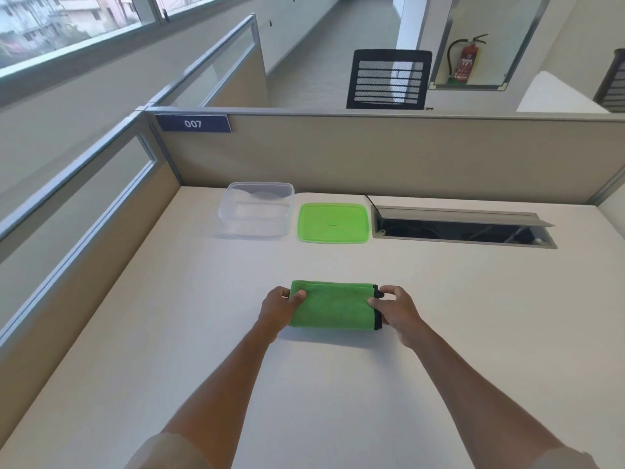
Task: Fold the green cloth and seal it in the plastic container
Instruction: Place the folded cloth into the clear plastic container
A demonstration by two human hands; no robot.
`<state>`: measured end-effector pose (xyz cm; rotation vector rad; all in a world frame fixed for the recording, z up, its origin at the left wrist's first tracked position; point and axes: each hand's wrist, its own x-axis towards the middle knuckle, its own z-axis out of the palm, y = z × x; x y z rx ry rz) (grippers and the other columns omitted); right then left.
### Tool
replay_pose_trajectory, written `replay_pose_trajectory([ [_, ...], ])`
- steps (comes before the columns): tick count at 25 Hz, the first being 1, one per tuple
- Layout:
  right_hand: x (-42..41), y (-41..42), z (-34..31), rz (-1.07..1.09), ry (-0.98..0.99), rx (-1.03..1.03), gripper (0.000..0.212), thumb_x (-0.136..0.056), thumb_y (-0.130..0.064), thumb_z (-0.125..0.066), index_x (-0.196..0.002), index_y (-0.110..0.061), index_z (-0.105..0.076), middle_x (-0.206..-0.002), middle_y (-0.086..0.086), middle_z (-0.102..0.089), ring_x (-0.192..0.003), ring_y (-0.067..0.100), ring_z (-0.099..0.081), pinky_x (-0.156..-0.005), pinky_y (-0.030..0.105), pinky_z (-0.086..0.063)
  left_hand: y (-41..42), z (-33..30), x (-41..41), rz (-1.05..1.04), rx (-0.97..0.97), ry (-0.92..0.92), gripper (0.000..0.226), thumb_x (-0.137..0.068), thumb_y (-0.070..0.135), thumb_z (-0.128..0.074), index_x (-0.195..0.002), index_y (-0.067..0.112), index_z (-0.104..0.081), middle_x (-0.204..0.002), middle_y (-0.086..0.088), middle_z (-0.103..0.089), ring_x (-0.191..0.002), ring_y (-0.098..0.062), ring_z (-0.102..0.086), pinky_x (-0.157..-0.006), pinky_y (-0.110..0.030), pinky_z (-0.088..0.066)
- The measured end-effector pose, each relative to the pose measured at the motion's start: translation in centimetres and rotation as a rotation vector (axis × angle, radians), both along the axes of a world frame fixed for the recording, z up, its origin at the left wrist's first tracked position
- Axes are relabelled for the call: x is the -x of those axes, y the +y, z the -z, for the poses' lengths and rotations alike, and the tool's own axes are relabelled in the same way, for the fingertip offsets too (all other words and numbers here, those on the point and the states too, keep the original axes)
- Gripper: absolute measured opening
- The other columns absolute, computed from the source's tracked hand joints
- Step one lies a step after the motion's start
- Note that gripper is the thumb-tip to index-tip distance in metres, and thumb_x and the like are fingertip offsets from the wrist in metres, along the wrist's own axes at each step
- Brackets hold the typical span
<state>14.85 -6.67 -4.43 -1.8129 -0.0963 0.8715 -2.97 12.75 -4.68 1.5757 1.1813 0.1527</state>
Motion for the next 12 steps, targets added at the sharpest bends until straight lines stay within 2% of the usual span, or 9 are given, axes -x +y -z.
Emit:
replay_pose_trajectory([
  [3, 0.3, 3.6, -1.1, -0.018, -0.039, -0.034, 0.038, -0.083, -0.013, -0.074, -0.114, -0.015, -0.053, -0.104, 0.022, -0.067, -0.085, 0.028, -0.066, -0.083, 0.047, -0.055, 2.9, -1.3, 0.3, -0.017, -0.105, 0.014, 0.034, -0.091, 0.040, -0.065, -0.101, 0.008, -0.059, -0.101, -0.010, -0.067, -0.090, -0.025, -0.063, -0.066, -0.031, -0.049],
  [9, 0.8, 11.7, -3.8, -0.069, -0.144, -0.096, 0.026, -0.084, -0.017, -0.074, -0.101, -0.021, -0.055, -0.102, 0.025, -0.066, -0.090, 0.035, -0.069, -0.080, 0.050, -0.057, 11.6, -4.7, 0.2, -0.044, -0.265, 0.036, 0.038, -0.089, 0.044, -0.066, -0.104, 0.009, -0.061, -0.101, -0.010, -0.066, -0.093, -0.029, -0.062, -0.076, -0.038, -0.054],
  [12, 0.0, 16.4, -5.8, -0.074, -0.212, -0.112, 0.023, -0.082, -0.019, -0.075, -0.093, -0.027, -0.056, -0.100, 0.026, -0.067, -0.091, 0.038, -0.069, -0.081, 0.054, -0.057, 16.2, -6.6, -0.7, -0.051, -0.346, 0.039, 0.038, -0.089, 0.044, -0.066, -0.105, 0.009, -0.062, -0.103, -0.012, -0.067, -0.091, -0.029, -0.061, -0.073, -0.036, -0.051],
])
